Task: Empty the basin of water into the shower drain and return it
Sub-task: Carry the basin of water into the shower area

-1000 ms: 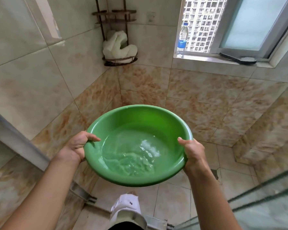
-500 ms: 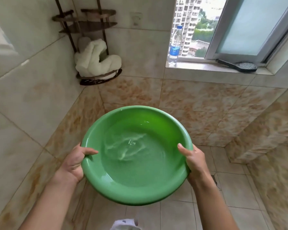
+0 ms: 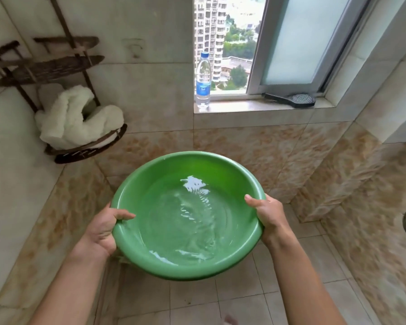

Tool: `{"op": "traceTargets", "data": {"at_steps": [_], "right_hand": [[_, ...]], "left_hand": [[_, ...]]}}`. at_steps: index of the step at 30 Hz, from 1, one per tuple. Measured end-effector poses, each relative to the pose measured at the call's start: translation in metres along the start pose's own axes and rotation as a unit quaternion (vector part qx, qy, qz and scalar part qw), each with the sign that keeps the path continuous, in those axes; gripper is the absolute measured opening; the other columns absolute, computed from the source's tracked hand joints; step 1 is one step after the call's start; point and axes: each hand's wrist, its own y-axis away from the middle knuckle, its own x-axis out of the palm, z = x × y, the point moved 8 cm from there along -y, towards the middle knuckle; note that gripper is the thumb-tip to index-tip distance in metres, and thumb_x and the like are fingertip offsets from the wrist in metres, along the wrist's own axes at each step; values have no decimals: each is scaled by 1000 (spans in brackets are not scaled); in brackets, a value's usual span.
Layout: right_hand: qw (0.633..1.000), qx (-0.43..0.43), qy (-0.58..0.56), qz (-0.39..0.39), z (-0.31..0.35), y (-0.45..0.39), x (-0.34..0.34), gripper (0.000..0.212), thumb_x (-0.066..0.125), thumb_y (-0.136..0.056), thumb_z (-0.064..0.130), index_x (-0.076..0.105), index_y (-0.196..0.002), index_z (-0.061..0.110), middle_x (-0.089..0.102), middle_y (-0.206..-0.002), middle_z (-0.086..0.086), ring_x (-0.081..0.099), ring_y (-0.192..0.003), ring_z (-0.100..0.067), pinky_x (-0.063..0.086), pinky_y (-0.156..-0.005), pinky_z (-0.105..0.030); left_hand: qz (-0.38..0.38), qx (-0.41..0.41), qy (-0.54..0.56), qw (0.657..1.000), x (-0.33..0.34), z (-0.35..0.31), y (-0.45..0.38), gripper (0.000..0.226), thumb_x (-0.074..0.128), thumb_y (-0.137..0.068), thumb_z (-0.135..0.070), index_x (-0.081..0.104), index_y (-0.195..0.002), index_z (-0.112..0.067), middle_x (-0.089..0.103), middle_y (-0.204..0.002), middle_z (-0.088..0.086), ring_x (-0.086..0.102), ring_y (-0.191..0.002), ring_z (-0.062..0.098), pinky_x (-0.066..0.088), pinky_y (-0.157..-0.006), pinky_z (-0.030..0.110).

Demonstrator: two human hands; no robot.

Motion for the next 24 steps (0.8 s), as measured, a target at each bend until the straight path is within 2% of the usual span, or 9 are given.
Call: {"op": "traceTargets", "data": {"at_steps": [3,5,7,12,17,20,24], "right_hand": [[1000,7,0,-13,7,-25,-12,15,65,-83,-2,71,-95,6,75,-82,-15,72,-70,-31,61,-62,-43],[1000,15,-3,-13,11,-41,-18,15,65,-83,-3,71,-92,6,75,-80,-16,72,-68,-31,61,-58,-41],[1000,12,-5,-14,18,-64,-31,15,64,-83,-3,71,-93,6,75,-82,-18,72,-70,-33,60,-59,-42],[1000,-19,-10,-23,41,-118,-69,16,63,-84,-3,70,-97,5,73,-87,-20,71,-72,-34,61,-62,-44],[998,-31,-17,-49,63,-170,-113,19,66,-84,0,68,-102,5,73,-93,-20,72,-82,-35,59,-75,-50],[996,-36,-29,-71,73,-190,-136,21,68,-83,1,69,-103,5,73,-94,-19,72,-82,-34,59,-74,-48],[993,-33,-49,-102,82,-211,-165,21,68,-82,0,68,-103,6,72,-98,-21,71,-88,-38,57,-80,-53]], "left_hand": [[19,-12,-1,1000,25,1,-19,56,43,-84,15,52,-136,-3,63,-121,31,64,-95,45,52,-71,53],[26,-6,1,1000,41,0,-32,57,43,-84,16,51,-137,-5,61,-124,32,62,-101,47,52,-74,54],[29,8,1,1000,65,-1,-48,57,43,-84,18,52,-135,-7,66,-112,28,64,-93,45,53,-71,52],[62,34,-7,997,133,1,-86,58,41,-82,20,58,-127,-13,77,-87,18,74,-71,36,59,-50,45],[99,41,-35,994,209,3,-119,66,40,-82,20,54,-136,-16,67,-116,23,66,-94,42,55,-68,49],[107,44,-50,992,246,0,-135,68,39,-81,21,54,-135,-17,67,-114,21,65,-94,40,53,-71,49],[122,37,-76,989,294,-3,-159,67,39,-81,21,55,-134,-16,67,-112,19,64,-94,39,53,-76,48]]}}
